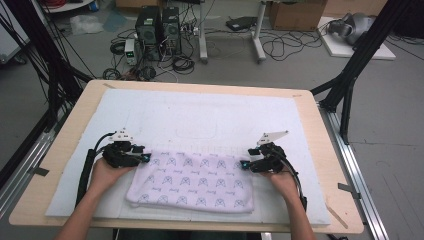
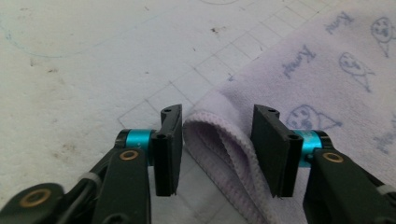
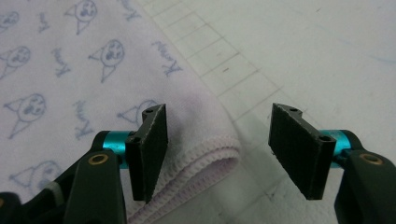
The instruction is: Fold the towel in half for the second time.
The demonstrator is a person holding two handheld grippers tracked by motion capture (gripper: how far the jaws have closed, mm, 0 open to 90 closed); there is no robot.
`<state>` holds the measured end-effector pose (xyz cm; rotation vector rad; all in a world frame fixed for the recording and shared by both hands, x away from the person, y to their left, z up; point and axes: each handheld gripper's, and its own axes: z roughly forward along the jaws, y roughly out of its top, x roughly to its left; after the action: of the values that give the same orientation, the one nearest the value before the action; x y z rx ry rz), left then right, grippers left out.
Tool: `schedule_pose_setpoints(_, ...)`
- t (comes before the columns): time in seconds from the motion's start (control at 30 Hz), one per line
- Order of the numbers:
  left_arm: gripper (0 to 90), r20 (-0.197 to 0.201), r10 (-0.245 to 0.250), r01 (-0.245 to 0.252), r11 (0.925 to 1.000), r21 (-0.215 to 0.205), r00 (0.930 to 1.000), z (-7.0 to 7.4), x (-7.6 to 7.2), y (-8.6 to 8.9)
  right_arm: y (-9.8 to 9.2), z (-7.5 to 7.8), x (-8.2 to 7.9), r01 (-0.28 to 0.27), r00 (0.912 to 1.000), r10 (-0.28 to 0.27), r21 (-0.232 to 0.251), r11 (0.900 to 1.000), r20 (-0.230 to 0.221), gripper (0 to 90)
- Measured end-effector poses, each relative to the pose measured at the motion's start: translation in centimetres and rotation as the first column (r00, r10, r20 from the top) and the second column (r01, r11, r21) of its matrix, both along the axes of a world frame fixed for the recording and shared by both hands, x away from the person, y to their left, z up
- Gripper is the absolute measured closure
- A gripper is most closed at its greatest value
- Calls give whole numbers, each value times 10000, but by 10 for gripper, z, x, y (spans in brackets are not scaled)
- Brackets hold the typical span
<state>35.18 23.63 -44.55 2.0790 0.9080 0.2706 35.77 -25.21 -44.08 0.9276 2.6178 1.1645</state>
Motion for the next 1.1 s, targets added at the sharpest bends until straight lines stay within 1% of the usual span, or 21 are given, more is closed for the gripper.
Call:
schedule_pose_setpoints(0.07, 595, 36, -86, 86, 10000, -26, 10000, -1, -1, 1, 1, -2, 1, -151, 9996, 154, 132, 9998, -217, 447)
schedule_pose_setpoints(0.13, 637, 109, -109, 109, 9999, -33, 9999, 0, -2, 1, 1, -3, 1, -235, 9993, 241, 216, 9995, -278, 495)
schedule_pose_setpoints(0.2, 694, 178, -144, 144, 9999, -10, 9997, 1, -4, 0, 0, -4, 0, -431, 9980, 452, 495, 9978, -436, 601)
schedule_pose_setpoints(0.23, 724, 201, -161, 161, 9999, -3, 9997, 1, -5, 0, 0, -5, -1, -499, 9977, 524, 588, 9970, -434, 656)
schedule_pose_setpoints(0.27, 752, 251, -187, 186, 9998, 47, 9995, 2, -6, 0, -1, -4, -1, -683, 9964, 717, 715, 9951, -463, 714)
schedule_pose_setpoints(0.3, 777, 281, -181, 180, 9998, 59, 9994, 2, -7, 0, 0, -3, -3, -713, 9967, 737, 647, 9954, -344, 754)
schedule_pose_setpoints(0.37, 811, 427, -221, 215, 9997, 149, 9988, 5, -9, -1, 0, 0, -5, -772, 9966, 786, 567, 9954, -237, 791)
schedule_pose_setpoints(0.4, 817, 429, -200, 195, 9997, 118, 9989, 5, -10, -2, 0, 1, -6, -804, 9967, 808, 481, 9956, -75, 798)
schedule_pose_setpoints(0.47, 825, 530, -234, 225, 9996, 175, 9983, 7, -11, -1, 0, 7, -8, -777, 9970, 777, 563, 9954, 26, 806)
schedule_pose_setpoints(0.5, 830, 580, -135, 129, 9998, 116, 9982, 9, -12, -1, 0, 10, -7, -776, 9970, 774, 575, 9953, 45, 808)
schedule_pose_setpoints(0.53, 834, 687, -152, 142, 9998, 150, 9975, 12, -12, -1, -1, 14, -6, -747, 9972, 745, 632, 9952, 45, 810)
schedule_pose_setpoints(0.6, 836, 1013, -74, 72, 10000, 22, 9948, 21, -13, -2, -2, 22, -3, -728, 9972, 715, 744, 9946, 202, 811)
schedule_pose_setpoints(0.63, 837, 1095, -23, 38, 9999, -135, 9940, 26, -11, -2, -1, 26, -1, -708, 9972, 692, 639, 9954, 267, 811)
schedule_pose_setpoints(0.7, 837, 1244, 65, -13, 9991, -424, 9922, 35, -7, -4, 1, 33, 6, -634, 9974, 620, 365, 9973, 366, 811)
schedule_pose_setpoints(0.77, 836, 1322, 169, -88, 9981, -613, 9911, 43, 1, -5, 1, 39, 16, -443, 9983, 430, 303, 9986, 403, 811)
schedule_pose_setpoints(0.8, 836, 1366, 276, -201, 9982, -565, 9902, 47, 5, -5, 1, 42, 20, -337, 9982, 321, 299, 9990, 503, 811)
schedule_pose_setpoints(0.9, 836, 1579, 552, -470, 9974, -552, 9859, 57, 19, -6, -3, 51, 36, 3, 9987, -25, 433, 9991, 507, 811)
schedule_pose_setpoints(0.93, 837, 1679, 634, -550, 9970, -546, 9838, 61, 25, -8, -4, 54, 41, 53, 9986, -73, 389, 9992, 522, 811)
schedule_pose_setpoints(1.0, 837, 1807, 756, -682, 9966, -469, 9806, 68, 38, -11, -4, 60, 53, 187, 9984, -201, 264, 9995, 530, 811)
schedule_pose_setpoints(1.03, 837, 1873, 856, -781, 9958, -473, 9786, 72, 45, -13, -4, 64, 58, 269, 9977, -285, 278, 9993, 615, 811)
schedule_pose_setpoints(1.1, 831, 1840, 1065, -990, 9939, -496, 9771, 77, 61, -16, -2, 72, 71, 411, 9965, -433, 320, 9986, 717, 809)
